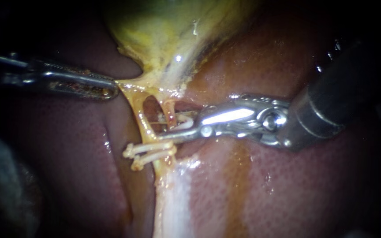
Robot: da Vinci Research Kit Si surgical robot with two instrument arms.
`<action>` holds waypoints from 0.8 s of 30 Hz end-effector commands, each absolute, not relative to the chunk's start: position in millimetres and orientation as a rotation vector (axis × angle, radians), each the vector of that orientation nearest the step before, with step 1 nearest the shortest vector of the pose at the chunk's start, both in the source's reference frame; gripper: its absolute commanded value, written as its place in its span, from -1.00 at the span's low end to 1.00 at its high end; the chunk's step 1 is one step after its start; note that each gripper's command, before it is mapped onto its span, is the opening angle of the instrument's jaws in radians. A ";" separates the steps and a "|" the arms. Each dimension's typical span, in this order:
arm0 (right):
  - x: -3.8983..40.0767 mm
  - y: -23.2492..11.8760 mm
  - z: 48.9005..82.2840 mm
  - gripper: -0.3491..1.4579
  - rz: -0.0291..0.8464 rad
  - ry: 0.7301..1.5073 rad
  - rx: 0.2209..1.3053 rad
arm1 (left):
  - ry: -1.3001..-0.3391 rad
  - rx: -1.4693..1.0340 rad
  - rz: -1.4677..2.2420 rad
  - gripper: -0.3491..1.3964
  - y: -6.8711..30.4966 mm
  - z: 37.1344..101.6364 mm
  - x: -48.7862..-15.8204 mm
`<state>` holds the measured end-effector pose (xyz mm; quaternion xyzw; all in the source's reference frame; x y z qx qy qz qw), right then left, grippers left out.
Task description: Clipping third clip left tube
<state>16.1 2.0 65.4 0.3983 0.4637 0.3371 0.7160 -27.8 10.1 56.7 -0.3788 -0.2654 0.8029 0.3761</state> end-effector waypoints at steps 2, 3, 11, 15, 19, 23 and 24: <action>15.3 2.4 64.6 -0.13 0.748 1.025 0.890 | -0.680 -0.969 2.054 -1.00 10.1 56.7 -27.7; 15.0 2.5 64.3 -0.13 0.748 1.025 0.893 | -0.680 -0.969 2.054 -1.00 10.1 56.7 -27.7; 12.7 2.8 62.4 -0.14 0.738 1.026 0.906 | -0.680 -0.969 2.054 -1.00 10.1 56.7 -27.7; 12.5 2.9 61.5 -0.14 0.733 1.028 0.908 | -0.680 -0.969 2.054 -1.00 10.1 56.8 -27.7; 12.4 3.1 60.5 -0.15 0.719 1.035 0.905 | -0.680 -0.969 2.054 -1.00 10.1 56.8 -27.6; 12.5 3.1 59.6 -0.15 0.714 1.046 0.924 | -0.680 -0.969 2.054 -1.00 10.1 56.7 -27.6; 12.7 3.0 59.5 -0.15 0.711 1.050 0.932 | -0.680 -0.969 2.054 -1.00 10.1 56.7 -27.6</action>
